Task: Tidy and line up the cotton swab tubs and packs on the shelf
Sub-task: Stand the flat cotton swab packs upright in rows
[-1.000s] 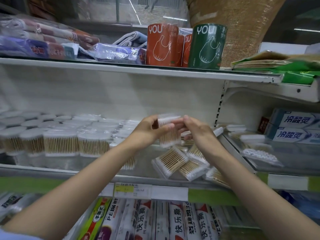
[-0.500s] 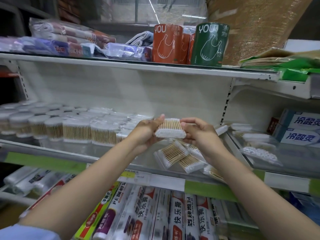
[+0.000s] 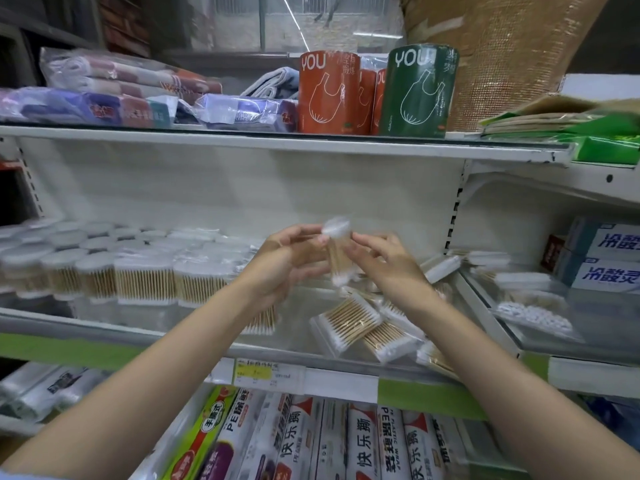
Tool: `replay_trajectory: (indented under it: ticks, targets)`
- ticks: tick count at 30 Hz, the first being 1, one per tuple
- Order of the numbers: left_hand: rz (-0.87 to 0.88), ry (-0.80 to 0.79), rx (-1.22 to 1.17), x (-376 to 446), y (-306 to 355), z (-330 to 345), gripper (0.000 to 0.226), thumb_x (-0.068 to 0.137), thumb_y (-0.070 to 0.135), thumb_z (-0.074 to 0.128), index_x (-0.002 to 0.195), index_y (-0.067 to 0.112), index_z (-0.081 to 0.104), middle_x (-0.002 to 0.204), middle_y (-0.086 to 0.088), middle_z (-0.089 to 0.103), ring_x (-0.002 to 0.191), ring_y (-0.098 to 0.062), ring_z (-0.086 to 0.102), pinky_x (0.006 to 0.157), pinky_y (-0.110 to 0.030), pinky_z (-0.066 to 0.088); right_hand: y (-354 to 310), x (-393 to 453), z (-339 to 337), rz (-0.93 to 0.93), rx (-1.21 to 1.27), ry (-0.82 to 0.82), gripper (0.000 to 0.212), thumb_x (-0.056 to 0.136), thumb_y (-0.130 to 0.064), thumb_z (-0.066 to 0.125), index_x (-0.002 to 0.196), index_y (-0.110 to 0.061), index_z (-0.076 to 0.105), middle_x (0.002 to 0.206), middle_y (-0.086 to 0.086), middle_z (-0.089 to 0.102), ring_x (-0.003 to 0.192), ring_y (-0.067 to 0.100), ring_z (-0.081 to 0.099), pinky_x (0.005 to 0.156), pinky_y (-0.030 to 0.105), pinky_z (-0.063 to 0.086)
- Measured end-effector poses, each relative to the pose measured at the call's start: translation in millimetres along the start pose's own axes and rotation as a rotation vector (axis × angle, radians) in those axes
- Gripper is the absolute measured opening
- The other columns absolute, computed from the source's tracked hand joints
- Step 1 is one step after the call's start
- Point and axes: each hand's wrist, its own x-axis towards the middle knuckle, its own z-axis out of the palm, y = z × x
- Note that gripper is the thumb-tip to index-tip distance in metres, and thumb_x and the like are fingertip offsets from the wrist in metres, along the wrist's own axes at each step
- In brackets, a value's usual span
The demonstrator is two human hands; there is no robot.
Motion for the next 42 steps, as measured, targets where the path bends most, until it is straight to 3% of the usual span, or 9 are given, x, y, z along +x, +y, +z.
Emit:
replay_trajectory:
  ticks: [3,5,10,18,24,30,34,39,42]
  targets:
    - [0.034,-0.101,0.194,11,4,-5,0.026,0.095,0.003,0.046,0.116,-0.005,0.058,0.103,-0.017,0.066,0.086,-0.017,0.070,0.078,-0.027,0.058,-4,13,2,-0.007,-0.038,-0.072,0.051,0.083,-0.054,0.055,0.080,-0.004,0.061,0.084,0.004,0.049,0.067,0.011,0.046,0.057,0.018,0.036]
    - [0.109,-0.091,0.427,24,7,-12,0.025,0.095,0.000,0.045,0.115,-0.007,0.060,0.099,-0.012,0.063,0.076,-0.009,0.069,0.075,-0.020,0.056,-1,24,5,-0.019,-0.079,-0.105,0.059,0.086,-0.049,0.058,0.081,0.010,0.061,0.069,0.008,0.046,0.061,0.014,0.044,0.057,0.027,0.037]
    - [0.351,-0.124,1.132,72,17,-36,0.022,0.087,0.002,0.057,0.096,0.018,0.070,0.111,-0.002,0.049,0.102,-0.011,0.052,0.087,-0.010,0.040,9,62,8,0.033,-0.228,-0.088,0.029,0.087,-0.030,0.064,0.097,-0.003,0.064,0.073,0.003,0.058,0.063,0.013,0.052,0.061,0.029,0.041]
    - [0.264,-0.327,1.351,132,11,-56,0.039,0.090,-0.006,0.040,0.113,0.009,0.066,0.129,-0.005,0.057,0.120,-0.019,0.049,0.093,-0.012,0.029,29,119,28,0.024,-0.443,0.005,0.032,0.082,-0.013,0.067,0.111,-0.003,0.056,0.105,0.018,0.067,0.097,0.034,0.063,0.086,0.044,0.050]
    - [0.204,-0.512,1.506,143,-7,-66,0.043,0.083,-0.008,0.040,0.115,0.004,0.066,0.128,-0.017,0.055,0.123,-0.029,0.047,0.105,-0.025,0.028,52,133,35,-0.035,-0.646,0.008,0.024,0.080,-0.010,0.067,0.102,-0.003,0.063,0.101,0.016,0.067,0.096,0.030,0.060,0.068,0.025,0.033]
    - [0.089,-0.597,1.753,142,-20,-66,0.046,0.091,0.006,0.039,0.131,0.025,0.055,0.141,-0.006,0.038,0.131,-0.030,0.026,0.110,-0.045,0.024,67,131,43,-0.013,-0.795,-0.049,0.023,0.079,-0.019,0.068,0.098,-0.016,0.055,0.101,0.010,0.066,0.097,0.029,0.059,0.073,0.028,0.037]
    - [0.036,-0.614,1.753,140,-16,-60,0.048,0.094,0.007,0.034,0.135,0.026,0.050,0.147,0.000,0.033,0.134,-0.027,0.021,0.111,-0.043,0.019,62,131,36,0.040,-0.822,-0.088,0.032,0.085,-0.031,0.063,0.115,-0.021,0.058,0.115,0.003,0.065,0.108,0.024,0.057,0.093,0.033,0.043]
    - [0.095,-0.529,1.652,136,-9,-58,0.044,0.095,0.007,0.035,0.131,0.024,0.053,0.144,-0.003,0.037,0.134,-0.028,0.023,0.111,-0.045,0.021,41,117,7,0.074,-0.698,-0.044,0.034,0.087,-0.022,0.060,0.120,-0.016,0.060,0.121,0.006,0.062,0.111,0.023,0.056,0.094,0.031,0.044]
    - [0.150,-0.484,1.567,131,-4,-57,0.041,0.095,0.009,0.036,0.127,0.026,0.056,0.139,-0.004,0.042,0.133,-0.026,0.027,0.110,-0.045,0.024,34,97,-10,0.130,-0.695,-0.210,0.040,0.085,-0.033,0.065,0.122,-0.019,0.057,0.125,0.001,0.054,0.113,0.019,0.052,0.088,0.026,0.040]
